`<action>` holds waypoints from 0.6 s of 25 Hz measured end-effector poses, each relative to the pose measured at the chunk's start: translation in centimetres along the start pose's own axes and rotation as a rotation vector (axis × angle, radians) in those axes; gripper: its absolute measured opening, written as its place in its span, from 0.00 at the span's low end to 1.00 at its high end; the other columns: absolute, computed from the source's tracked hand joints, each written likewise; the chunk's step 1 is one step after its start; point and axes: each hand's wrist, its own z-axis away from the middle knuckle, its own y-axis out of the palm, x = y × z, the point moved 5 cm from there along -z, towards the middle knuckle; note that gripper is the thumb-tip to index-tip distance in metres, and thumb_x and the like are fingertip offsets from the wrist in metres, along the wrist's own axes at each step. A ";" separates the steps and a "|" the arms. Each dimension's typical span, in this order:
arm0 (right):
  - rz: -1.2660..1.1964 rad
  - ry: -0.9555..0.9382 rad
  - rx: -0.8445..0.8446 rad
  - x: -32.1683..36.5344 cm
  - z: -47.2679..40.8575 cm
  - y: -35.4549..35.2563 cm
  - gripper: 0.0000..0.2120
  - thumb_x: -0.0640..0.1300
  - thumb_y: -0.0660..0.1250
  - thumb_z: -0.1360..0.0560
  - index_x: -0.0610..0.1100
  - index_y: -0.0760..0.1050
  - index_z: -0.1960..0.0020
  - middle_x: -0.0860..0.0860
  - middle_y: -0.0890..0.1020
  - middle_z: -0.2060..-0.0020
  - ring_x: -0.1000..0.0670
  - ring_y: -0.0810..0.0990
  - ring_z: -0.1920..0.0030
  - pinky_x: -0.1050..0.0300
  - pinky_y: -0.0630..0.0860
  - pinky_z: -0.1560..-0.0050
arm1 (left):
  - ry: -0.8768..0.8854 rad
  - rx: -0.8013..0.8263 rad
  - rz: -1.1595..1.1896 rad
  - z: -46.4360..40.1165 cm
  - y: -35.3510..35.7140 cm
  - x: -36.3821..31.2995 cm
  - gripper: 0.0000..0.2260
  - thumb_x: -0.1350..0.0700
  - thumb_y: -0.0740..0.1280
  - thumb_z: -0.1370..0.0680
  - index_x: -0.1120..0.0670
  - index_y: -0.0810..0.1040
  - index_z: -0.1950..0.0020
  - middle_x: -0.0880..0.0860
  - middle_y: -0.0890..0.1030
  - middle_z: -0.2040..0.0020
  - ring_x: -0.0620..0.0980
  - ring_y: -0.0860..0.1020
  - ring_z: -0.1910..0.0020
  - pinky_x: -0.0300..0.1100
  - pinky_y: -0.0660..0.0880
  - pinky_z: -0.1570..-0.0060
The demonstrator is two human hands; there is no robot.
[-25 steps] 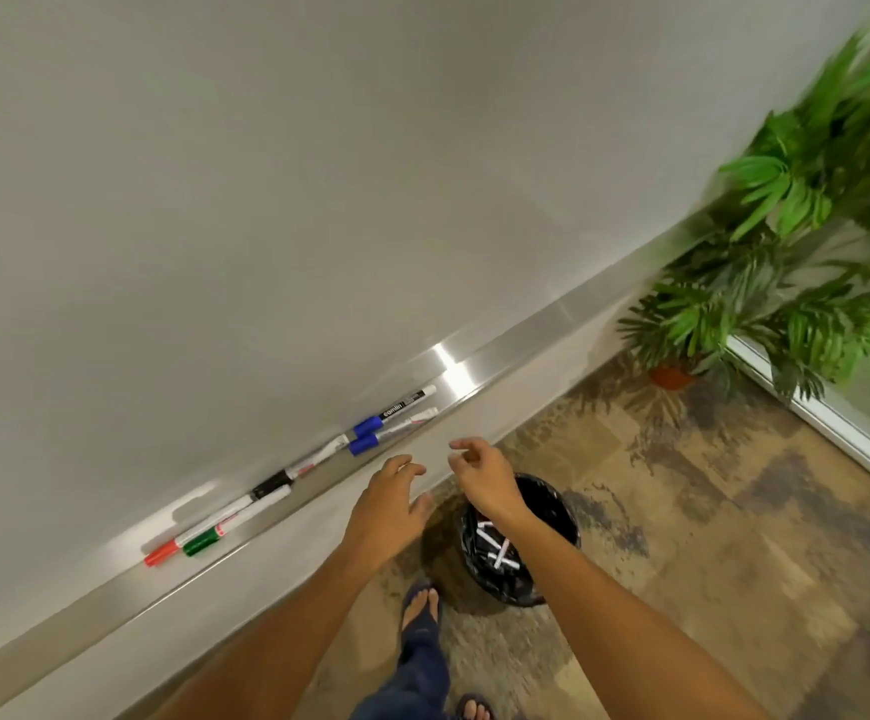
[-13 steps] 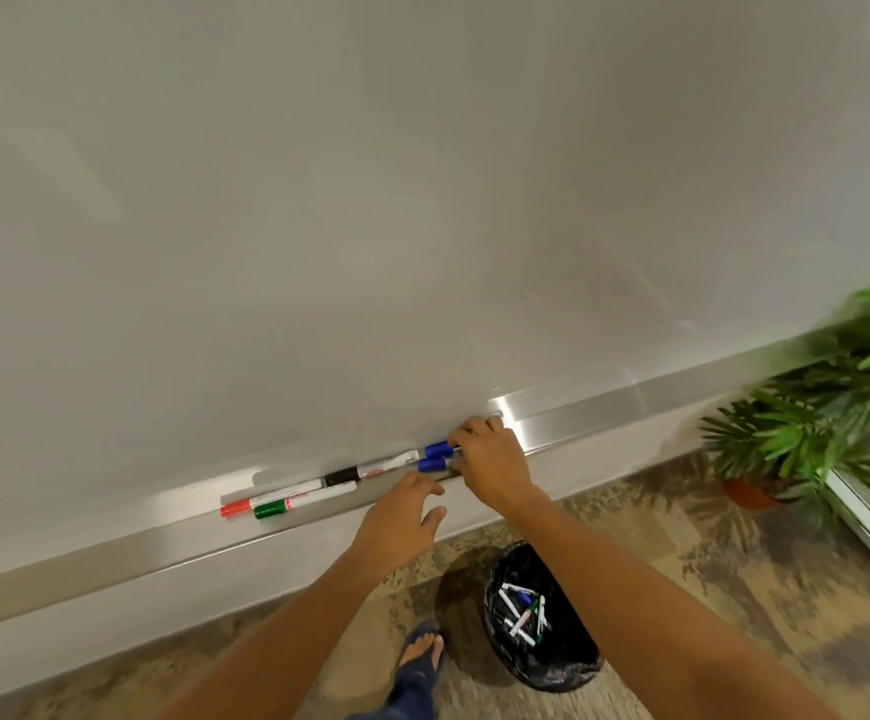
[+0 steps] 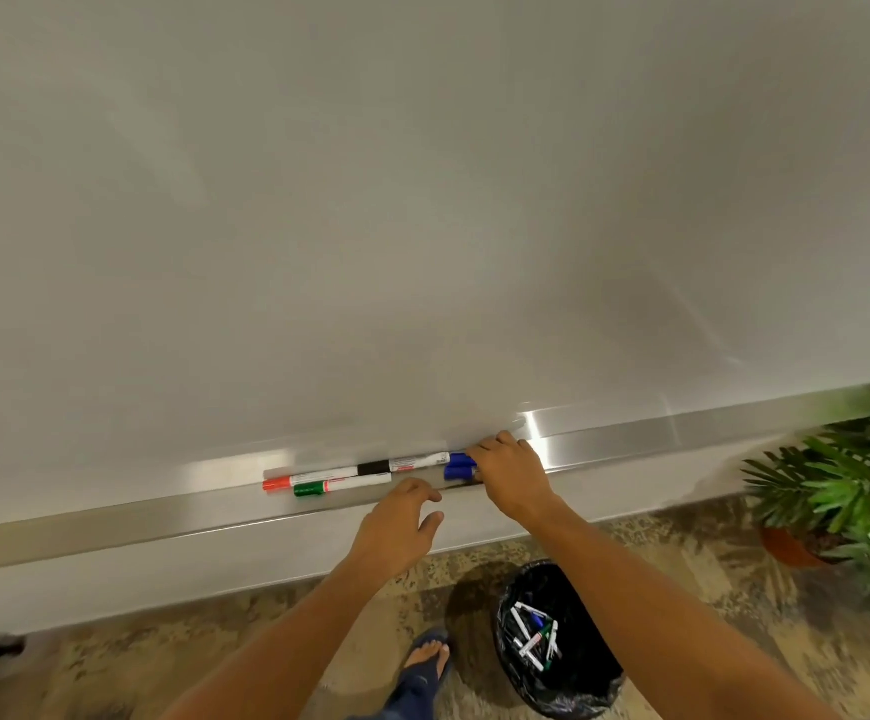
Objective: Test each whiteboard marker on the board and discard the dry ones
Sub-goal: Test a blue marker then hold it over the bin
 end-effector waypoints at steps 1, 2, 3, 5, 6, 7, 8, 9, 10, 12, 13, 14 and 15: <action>-0.005 0.011 -0.008 0.0 0.1 0.0 0.14 0.41 0.68 0.23 0.45 0.77 0.37 0.46 0.82 0.42 0.43 0.76 0.40 0.48 0.74 0.43 | -0.005 -0.009 0.002 0.1 -0.2 0.2 0.14 0.47 0.63 0.19 0.46 0.75 0.35 0.44 0.72 0.32 0.44 0.74 0.39 0.41 0.72 0.37; -0.013 0.021 -0.016 0.0 0.2 0.0 0.14 0.40 0.68 0.23 0.45 0.77 0.38 0.46 0.83 0.43 0.43 0.76 0.41 0.49 0.75 0.44 | -0.011 -0.015 0.004 0.3 -0.4 0.4 0.14 0.48 0.64 0.19 0.47 0.75 0.35 0.44 0.72 0.32 0.44 0.74 0.39 0.41 0.72 0.38; -0.017 0.024 -0.019 0.0 0.3 -0.1 0.13 0.40 0.68 0.22 0.45 0.78 0.38 0.47 0.83 0.44 0.44 0.77 0.42 0.50 0.75 0.44 | -0.016 -0.018 0.004 0.6 -0.6 0.5 0.13 0.48 0.63 0.19 0.47 0.75 0.35 0.44 0.71 0.32 0.44 0.74 0.40 0.41 0.72 0.38; -0.025 0.017 -0.011 0.0 0.5 -0.1 0.12 0.40 0.68 0.22 0.46 0.78 0.39 0.48 0.83 0.44 0.45 0.76 0.42 0.51 0.75 0.45 | -0.021 -0.020 0.000 1.0 -0.7 0.8 0.13 0.47 0.63 0.19 0.46 0.75 0.35 0.44 0.71 0.32 0.44 0.75 0.40 0.41 0.72 0.38; -0.038 0.006 -0.004 0.0 0.5 0.0 0.12 0.40 0.67 0.21 0.46 0.78 0.39 0.48 0.83 0.43 0.46 0.76 0.42 0.52 0.75 0.45 | -0.025 -0.023 -0.001 1.3 -0.7 1.0 0.13 0.47 0.63 0.19 0.46 0.75 0.35 0.44 0.71 0.32 0.44 0.75 0.40 0.41 0.72 0.38; -0.055 -0.010 0.003 0.0 0.5 0.0 0.12 0.40 0.67 0.21 0.46 0.78 0.38 0.49 0.82 0.43 0.46 0.76 0.41 0.53 0.75 0.45 | -0.031 -0.024 -0.004 1.5 -0.7 1.1 0.13 0.47 0.63 0.19 0.46 0.75 0.34 0.44 0.71 0.32 0.44 0.75 0.40 0.40 0.72 0.38; -0.070 -0.029 0.015 0.1 0.4 0.0 0.12 0.40 0.67 0.21 0.46 0.78 0.38 0.49 0.82 0.42 0.47 0.75 0.41 0.53 0.75 0.45 | -0.038 -0.024 -0.009 1.7 -0.7 1.2 0.14 0.47 0.63 0.19 0.46 0.74 0.34 0.44 0.71 0.32 0.44 0.74 0.39 0.40 0.71 0.38; -0.082 -0.050 0.029 0.3 0.3 0.0 0.13 0.40 0.66 0.20 0.46 0.79 0.37 0.49 0.82 0.41 0.47 0.75 0.41 0.53 0.75 0.45 | -0.045 -0.024 -0.015 1.8 -0.7 1.2 0.14 0.47 0.63 0.19 0.46 0.74 0.34 0.44 0.71 0.31 0.44 0.74 0.39 0.39 0.70 0.37; -0.092 -0.071 0.047 0.6 0.2 0.1 0.13 0.41 0.66 0.20 0.46 0.78 0.36 0.50 0.81 0.39 0.47 0.74 0.41 0.53 0.75 0.45 | -0.049 -0.025 -0.020 2.0 -0.6 1.3 0.14 0.47 0.63 0.19 0.46 0.74 0.34 0.44 0.70 0.31 0.44 0.73 0.38 0.39 0.70 0.37; -0.110 -0.102 0.085 1.3 0.0 0.2 0.13 0.41 0.64 0.19 0.45 0.78 0.35 0.50 0.79 0.36 0.47 0.73 0.39 0.51 0.76 0.43 | -0.049 -0.031 -0.025 2.2 -0.7 1.2 0.14 0.47 0.63 0.19 0.46 0.74 0.33 0.44 0.70 0.30 0.44 0.73 0.37 0.38 0.69 0.38; -0.118 -0.112 0.100 1.7 0.0 0.3 0.14 0.42 0.64 0.19 0.45 0.78 0.34 0.49 0.77 0.34 0.47 0.73 0.38 0.51 0.75 0.41 | -0.049 -0.035 -0.025 2.3 -0.7 1.2 0.14 0.47 0.63 0.19 0.46 0.74 0.33 0.44 0.70 0.30 0.44 0.73 0.36 0.37 0.69 0.38; -0.127 -0.114 0.111 1.9 0.0 0.4 0.14 0.42 0.65 0.19 0.45 0.77 0.34 0.49 0.76 0.33 0.47 0.72 0.36 0.50 0.75 0.40 | -0.051 -0.040 -0.025 2.4 -0.8 1.3 0.14 0.47 0.63 0.19 0.46 0.74 0.33 0.44 0.70 0.30 0.44 0.73 0.36 0.37 0.69 0.38; -0.138 -0.111 0.118 2.2 0.0 0.6 0.15 0.43 0.66 0.19 0.45 0.77 0.33 0.49 0.75 0.32 0.47 0.71 0.35 0.50 0.75 0.38 | -0.056 -0.046 -0.026 2.5 -0.9 1.4 0.14 0.47 0.63 0.19 0.46 0.74 0.33 0.44 0.70 0.30 0.44 0.73 0.36 0.37 0.68 0.38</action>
